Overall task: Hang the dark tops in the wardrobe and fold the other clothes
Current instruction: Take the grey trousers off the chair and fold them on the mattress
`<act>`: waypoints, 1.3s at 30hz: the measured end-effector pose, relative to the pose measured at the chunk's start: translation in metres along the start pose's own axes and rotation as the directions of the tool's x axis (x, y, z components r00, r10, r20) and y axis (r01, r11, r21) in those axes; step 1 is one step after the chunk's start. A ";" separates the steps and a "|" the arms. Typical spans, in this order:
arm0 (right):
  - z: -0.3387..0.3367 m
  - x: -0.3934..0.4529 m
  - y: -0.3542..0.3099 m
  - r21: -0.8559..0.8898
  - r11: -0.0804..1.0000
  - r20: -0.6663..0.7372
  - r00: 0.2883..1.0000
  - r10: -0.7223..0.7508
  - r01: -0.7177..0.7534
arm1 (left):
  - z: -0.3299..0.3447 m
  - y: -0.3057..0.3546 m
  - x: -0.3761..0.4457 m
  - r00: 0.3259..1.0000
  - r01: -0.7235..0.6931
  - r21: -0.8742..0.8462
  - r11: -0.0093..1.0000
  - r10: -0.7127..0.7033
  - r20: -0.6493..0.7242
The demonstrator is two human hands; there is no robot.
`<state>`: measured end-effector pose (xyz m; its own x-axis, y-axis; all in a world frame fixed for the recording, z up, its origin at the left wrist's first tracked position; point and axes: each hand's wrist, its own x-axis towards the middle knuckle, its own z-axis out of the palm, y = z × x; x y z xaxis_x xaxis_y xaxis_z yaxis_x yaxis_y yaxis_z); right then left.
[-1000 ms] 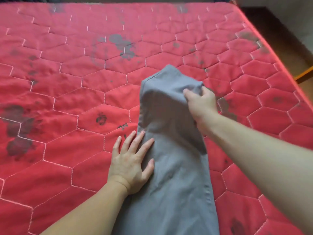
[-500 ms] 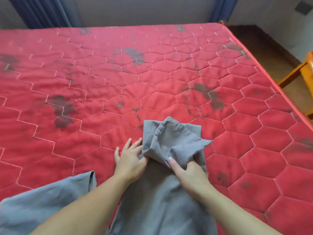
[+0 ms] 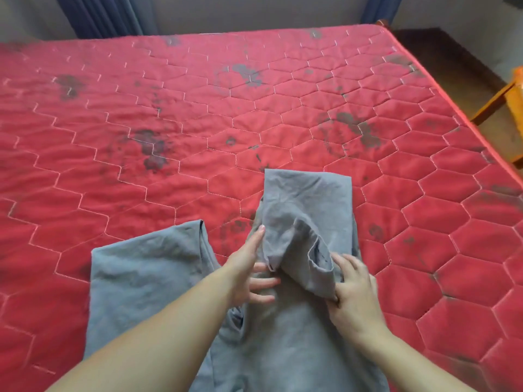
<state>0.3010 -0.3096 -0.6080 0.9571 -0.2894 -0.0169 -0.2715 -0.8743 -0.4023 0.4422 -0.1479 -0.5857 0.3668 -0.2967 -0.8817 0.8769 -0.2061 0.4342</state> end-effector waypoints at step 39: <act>0.002 -0.115 0.021 0.428 0.324 0.689 0.537 0.488 -0.844 | -0.032 -0.154 -0.044 0.996 0.006 0.239 0.971 -0.026 0.080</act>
<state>0.1852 -0.2936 -0.6160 0.4514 -0.3134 -0.8355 -0.8518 0.1277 -0.5081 0.3007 -0.0732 -0.6202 0.3181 -0.3652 -0.8749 0.7793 -0.4248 0.4607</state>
